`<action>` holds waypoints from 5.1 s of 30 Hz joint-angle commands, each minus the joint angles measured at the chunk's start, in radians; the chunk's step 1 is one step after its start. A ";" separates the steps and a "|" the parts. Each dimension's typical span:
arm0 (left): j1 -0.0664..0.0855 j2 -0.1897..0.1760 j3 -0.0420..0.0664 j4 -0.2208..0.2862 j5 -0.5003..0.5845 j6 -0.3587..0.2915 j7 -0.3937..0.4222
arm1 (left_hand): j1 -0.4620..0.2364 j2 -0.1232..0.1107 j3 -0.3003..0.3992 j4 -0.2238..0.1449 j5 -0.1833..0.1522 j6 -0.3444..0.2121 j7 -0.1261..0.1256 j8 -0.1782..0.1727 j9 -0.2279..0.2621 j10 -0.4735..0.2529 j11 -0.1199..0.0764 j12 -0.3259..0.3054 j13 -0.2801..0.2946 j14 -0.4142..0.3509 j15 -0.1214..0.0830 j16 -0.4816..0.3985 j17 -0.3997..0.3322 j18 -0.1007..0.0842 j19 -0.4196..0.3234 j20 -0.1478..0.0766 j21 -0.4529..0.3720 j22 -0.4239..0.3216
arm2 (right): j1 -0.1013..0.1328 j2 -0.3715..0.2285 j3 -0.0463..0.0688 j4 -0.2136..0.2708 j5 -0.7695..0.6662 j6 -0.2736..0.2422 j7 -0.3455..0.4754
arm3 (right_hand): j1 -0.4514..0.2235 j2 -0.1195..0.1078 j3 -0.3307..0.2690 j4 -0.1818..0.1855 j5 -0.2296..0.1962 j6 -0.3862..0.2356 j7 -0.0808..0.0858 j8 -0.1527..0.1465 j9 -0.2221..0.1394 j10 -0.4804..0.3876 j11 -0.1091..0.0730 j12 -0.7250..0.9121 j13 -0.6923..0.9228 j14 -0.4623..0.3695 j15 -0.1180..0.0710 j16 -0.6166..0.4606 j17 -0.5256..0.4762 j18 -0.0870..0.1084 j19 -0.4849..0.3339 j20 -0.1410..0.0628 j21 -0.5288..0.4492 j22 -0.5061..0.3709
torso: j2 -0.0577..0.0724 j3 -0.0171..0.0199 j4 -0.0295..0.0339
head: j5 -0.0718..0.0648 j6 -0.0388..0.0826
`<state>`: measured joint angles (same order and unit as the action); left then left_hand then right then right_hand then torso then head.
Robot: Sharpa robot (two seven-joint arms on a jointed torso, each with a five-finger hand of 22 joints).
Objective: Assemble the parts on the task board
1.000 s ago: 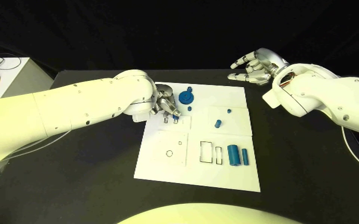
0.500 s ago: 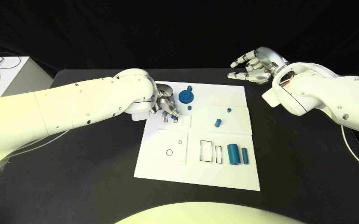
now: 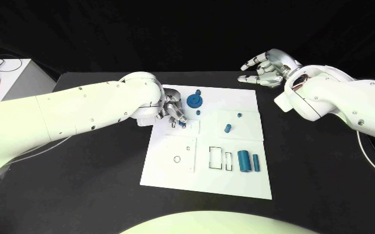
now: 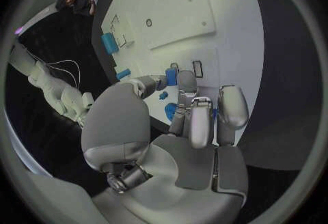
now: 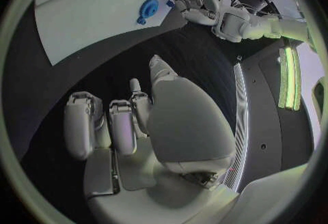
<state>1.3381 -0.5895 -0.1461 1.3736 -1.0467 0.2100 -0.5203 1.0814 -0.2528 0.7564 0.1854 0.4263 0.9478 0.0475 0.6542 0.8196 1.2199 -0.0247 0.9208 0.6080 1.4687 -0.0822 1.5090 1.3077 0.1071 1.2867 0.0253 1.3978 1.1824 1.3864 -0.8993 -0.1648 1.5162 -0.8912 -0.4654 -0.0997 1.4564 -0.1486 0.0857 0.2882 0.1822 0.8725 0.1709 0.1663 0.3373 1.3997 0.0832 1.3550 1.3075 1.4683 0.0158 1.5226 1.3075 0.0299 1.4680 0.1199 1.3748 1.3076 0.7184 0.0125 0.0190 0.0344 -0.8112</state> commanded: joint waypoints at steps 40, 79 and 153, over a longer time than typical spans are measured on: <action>-0.007 0.006 -0.007 0.001 -0.014 0.033 0.003 | 0.002 0.005 0.212 -0.220 0.011 0.012 -0.006 0.002 0.100 0.010 -0.008 0.003 -0.001 0.072 -0.006 0.003 0.151 -0.019 0.007 0.000 0.006 0.002 | -0.003 0.004 0.000 -0.005 -0.030 0.002 0.008 | -0.010 -0.001 0.007 0.001 0.009 -0.006 -0.001 0.007 0.001 -0.006 0.001 -0.003 0.072 0.072 -0.006 -0.006 0.154 0.018 0.003 -0.005 -0.007 0.168 | 0.001 0.0007 0.0001 | -0.002 -0.010; -0.023 0.022 -0.030 -0.012 -0.042 0.040 0.001 | 0.000 0.007 0.211 -0.219 0.016 0.013 -0.006 0.001 0.100 0.013 -0.008 0.005 0.003 0.071 -0.007 0.002 0.151 -0.019 0.007 0.000 0.006 0.003 | -0.009 0.003 0.000 0.001 -0.052 0.006 0.008 | -0.014 0.001 0.008 0.002 0.011 -0.005 -0.002 0.010 0.001 -0.004 0.001 -0.002 0.072 0.072 -0.006 -0.006 0.154 0.018 0.004 -0.005 -0.006 0.169 | 0.000 0.0007 -0.0001 | -0.004 -0.029; -0.028 0.001 -0.029 0.000 -0.097 0.028 -0.002 | -0.097 0.044 -0.352 0.106 -0.200 0.044 -0.026 -0.014 0.107 0.021 -0.018 0.054 0.034 0.078 -0.011 0.015 0.174 -0.018 0.005 -0.002 -0.028 -0.013 | -0.011 -0.005 0.000 0.008 -0.044 -0.003 0.013 | -0.026 0.002 0.007 0.002 0.013 -0.009 -0.002 0.015 0.001 -0.012 0.000 -0.013 0.061 0.067 -0.007 -0.017 0.135 0.022 -0.006 -0.006 -0.028 0.159 | -0.001 -0.0004 0.0010 | -0.015 -0.026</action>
<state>1.3264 -0.5829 -0.1648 1.3702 -1.1316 0.2036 -0.4978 0.9931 -0.2070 0.4090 0.2900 0.2303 0.9877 0.0177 0.6363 0.9277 1.2456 -0.0412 0.9722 0.6404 1.4685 -0.0893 1.5208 1.3075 0.0980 1.2939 0.0254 1.3738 1.1698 1.3756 -0.9038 -0.1648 1.5231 -0.9314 -0.4644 -0.0971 1.4403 -0.1483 0.0885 0.2910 0.1881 0.8691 0.1675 0.1780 0.3378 1.3924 0.0833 1.3473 1.3073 1.4683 0.0159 1.5093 1.3074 0.0454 1.4643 0.1161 1.3521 1.3080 0.7180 0.0123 0.0192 0.0199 -0.8384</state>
